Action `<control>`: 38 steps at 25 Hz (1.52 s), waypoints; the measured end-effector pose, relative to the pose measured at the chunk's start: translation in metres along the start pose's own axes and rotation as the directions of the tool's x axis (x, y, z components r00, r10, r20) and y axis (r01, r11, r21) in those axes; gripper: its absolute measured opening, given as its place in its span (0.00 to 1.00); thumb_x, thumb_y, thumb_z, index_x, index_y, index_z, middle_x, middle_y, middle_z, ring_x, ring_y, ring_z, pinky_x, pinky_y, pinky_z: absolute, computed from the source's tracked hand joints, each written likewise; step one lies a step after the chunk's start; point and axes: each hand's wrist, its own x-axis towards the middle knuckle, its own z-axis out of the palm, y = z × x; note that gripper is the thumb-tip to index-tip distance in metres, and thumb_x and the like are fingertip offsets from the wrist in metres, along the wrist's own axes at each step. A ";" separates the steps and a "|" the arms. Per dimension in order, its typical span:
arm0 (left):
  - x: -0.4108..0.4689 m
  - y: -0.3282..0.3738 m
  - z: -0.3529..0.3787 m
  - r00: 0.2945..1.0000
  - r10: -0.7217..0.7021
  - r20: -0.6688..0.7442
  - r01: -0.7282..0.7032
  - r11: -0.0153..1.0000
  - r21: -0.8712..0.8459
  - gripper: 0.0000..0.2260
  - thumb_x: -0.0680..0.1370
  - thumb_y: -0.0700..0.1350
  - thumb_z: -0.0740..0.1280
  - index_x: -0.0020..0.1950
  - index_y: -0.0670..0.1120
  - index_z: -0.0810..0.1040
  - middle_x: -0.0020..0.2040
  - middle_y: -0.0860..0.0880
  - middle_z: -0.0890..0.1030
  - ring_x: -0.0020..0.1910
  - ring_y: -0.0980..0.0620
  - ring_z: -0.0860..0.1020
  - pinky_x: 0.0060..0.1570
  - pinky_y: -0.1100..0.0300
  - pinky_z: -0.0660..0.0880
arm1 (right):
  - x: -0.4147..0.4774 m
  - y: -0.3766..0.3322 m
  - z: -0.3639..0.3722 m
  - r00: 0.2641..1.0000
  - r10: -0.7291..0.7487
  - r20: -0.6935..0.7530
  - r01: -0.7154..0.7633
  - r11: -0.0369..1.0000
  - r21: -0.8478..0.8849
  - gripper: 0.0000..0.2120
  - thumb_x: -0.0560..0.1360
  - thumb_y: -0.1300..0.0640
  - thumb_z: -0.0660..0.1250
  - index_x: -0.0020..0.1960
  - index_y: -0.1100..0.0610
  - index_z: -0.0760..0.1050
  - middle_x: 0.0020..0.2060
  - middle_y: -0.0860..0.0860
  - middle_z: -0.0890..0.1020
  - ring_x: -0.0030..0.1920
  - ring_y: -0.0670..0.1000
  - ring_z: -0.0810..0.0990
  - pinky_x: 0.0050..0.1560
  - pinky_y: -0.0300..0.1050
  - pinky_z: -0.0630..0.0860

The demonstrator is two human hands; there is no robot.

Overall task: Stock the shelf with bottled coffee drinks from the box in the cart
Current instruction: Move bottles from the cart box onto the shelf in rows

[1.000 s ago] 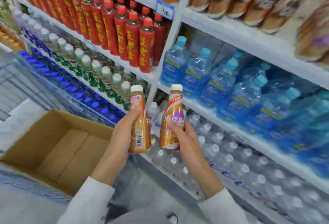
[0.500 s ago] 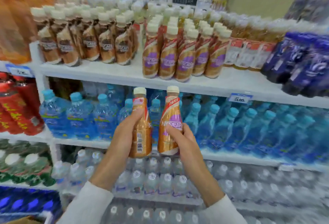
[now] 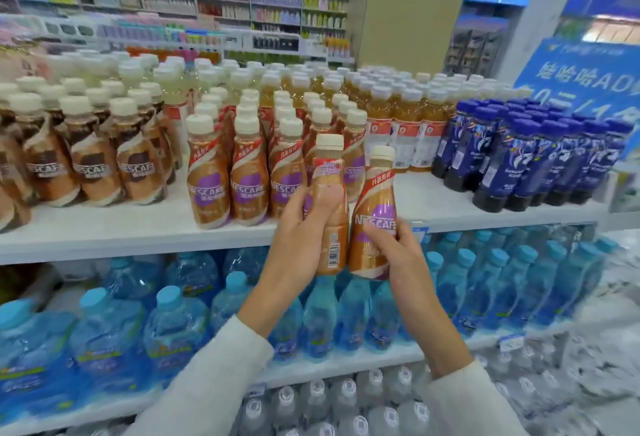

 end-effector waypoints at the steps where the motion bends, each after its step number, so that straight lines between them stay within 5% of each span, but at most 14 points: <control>1: 0.010 -0.002 0.010 0.999 0.027 0.026 -0.028 0.999 0.029 0.19 0.76 0.66 0.69 0.63 0.59 0.78 0.55 0.58 0.86 0.54 0.59 0.85 0.49 0.63 0.81 | 0.010 -0.004 -0.008 0.999 -0.031 -0.026 0.031 0.999 -0.013 0.20 0.69 0.47 0.72 0.59 0.51 0.76 0.45 0.46 0.87 0.43 0.44 0.86 0.36 0.35 0.78; 6: 0.052 -0.019 0.049 0.989 0.137 0.059 -0.145 0.975 0.167 0.22 0.76 0.66 0.66 0.66 0.58 0.73 0.61 0.56 0.81 0.62 0.58 0.79 0.66 0.51 0.75 | 0.063 -0.012 -0.038 0.988 -0.147 -0.046 0.142 0.986 -0.086 0.16 0.78 0.55 0.72 0.62 0.50 0.71 0.48 0.46 0.84 0.43 0.41 0.85 0.36 0.33 0.78; 10: 0.070 -0.036 0.061 0.989 0.146 -0.006 -0.141 0.966 0.214 0.22 0.80 0.61 0.65 0.70 0.53 0.70 0.64 0.52 0.78 0.65 0.55 0.76 0.69 0.47 0.73 | 0.097 -0.006 -0.049 0.990 -0.132 0.043 0.137 0.975 -0.176 0.18 0.79 0.53 0.71 0.63 0.46 0.67 0.58 0.48 0.81 0.56 0.47 0.83 0.48 0.40 0.81; 14: 0.079 -0.045 0.070 0.984 0.161 -0.082 -0.139 0.964 0.226 0.23 0.80 0.62 0.64 0.72 0.55 0.67 0.65 0.54 0.77 0.65 0.59 0.76 0.69 0.52 0.75 | 0.119 0.001 -0.060 0.981 -0.136 0.138 0.164 0.963 -0.215 0.19 0.80 0.57 0.70 0.62 0.43 0.64 0.58 0.46 0.78 0.51 0.35 0.81 0.47 0.32 0.79; 18: 0.081 -0.050 0.074 0.972 0.193 -0.137 -0.155 0.956 0.250 0.25 0.82 0.60 0.65 0.76 0.54 0.65 0.69 0.54 0.76 0.67 0.58 0.75 0.70 0.53 0.73 | 0.124 0.005 -0.065 0.961 -0.158 0.227 0.210 0.951 -0.226 0.23 0.80 0.58 0.69 0.68 0.47 0.61 0.59 0.45 0.77 0.53 0.34 0.80 0.49 0.30 0.77; 23: 0.066 -0.067 0.071 0.929 0.286 -0.233 -0.188 0.910 0.369 0.34 0.76 0.60 0.72 0.76 0.54 0.61 0.69 0.55 0.65 0.71 0.60 0.68 0.67 0.65 0.70 | 0.118 0.006 -0.074 0.954 -0.129 0.270 0.205 0.938 -0.278 0.37 0.76 0.55 0.74 0.75 0.47 0.54 0.62 0.38 0.73 0.56 0.30 0.77 0.52 0.28 0.76; 26: 0.059 -0.071 0.064 0.909 0.298 -0.291 -0.170 0.903 0.394 0.33 0.74 0.53 0.78 0.73 0.54 0.65 0.67 0.56 0.70 0.66 0.61 0.72 0.59 0.70 0.75 | 0.114 0.008 -0.080 0.967 -0.160 0.197 0.219 0.918 -0.330 0.38 0.74 0.53 0.77 0.75 0.46 0.57 0.62 0.37 0.72 0.56 0.28 0.76 0.53 0.28 0.76; 29: 0.054 -0.071 0.057 0.921 0.313 -0.231 -0.178 0.867 0.465 0.31 0.74 0.51 0.77 0.74 0.55 0.67 0.67 0.55 0.76 0.65 0.61 0.75 0.61 0.67 0.76 | 0.113 0.009 -0.079 0.969 -0.203 0.141 0.241 0.898 -0.368 0.33 0.73 0.51 0.78 0.71 0.46 0.64 0.60 0.38 0.77 0.57 0.33 0.77 0.56 0.33 0.78; 33: 0.053 -0.069 0.051 0.925 0.303 -0.228 -0.155 0.851 0.501 0.34 0.74 0.46 0.78 0.76 0.55 0.67 0.67 0.56 0.77 0.65 0.61 0.76 0.63 0.66 0.76 | 0.115 0.010 -0.078 0.969 -0.206 0.136 0.243 0.888 -0.391 0.26 0.73 0.52 0.77 0.66 0.44 0.68 0.57 0.38 0.79 0.56 0.33 0.78 0.54 0.31 0.78; 38: 0.059 -0.067 0.063 0.876 0.356 -0.326 -0.095 0.789 0.607 0.33 0.69 0.52 0.82 0.70 0.52 0.72 0.59 0.56 0.70 0.57 0.57 0.77 0.55 0.62 0.79 | 0.117 0.008 -0.078 0.974 -0.169 0.152 0.217 0.894 -0.392 0.25 0.75 0.54 0.76 0.69 0.46 0.71 0.59 0.39 0.80 0.58 0.36 0.79 0.55 0.33 0.78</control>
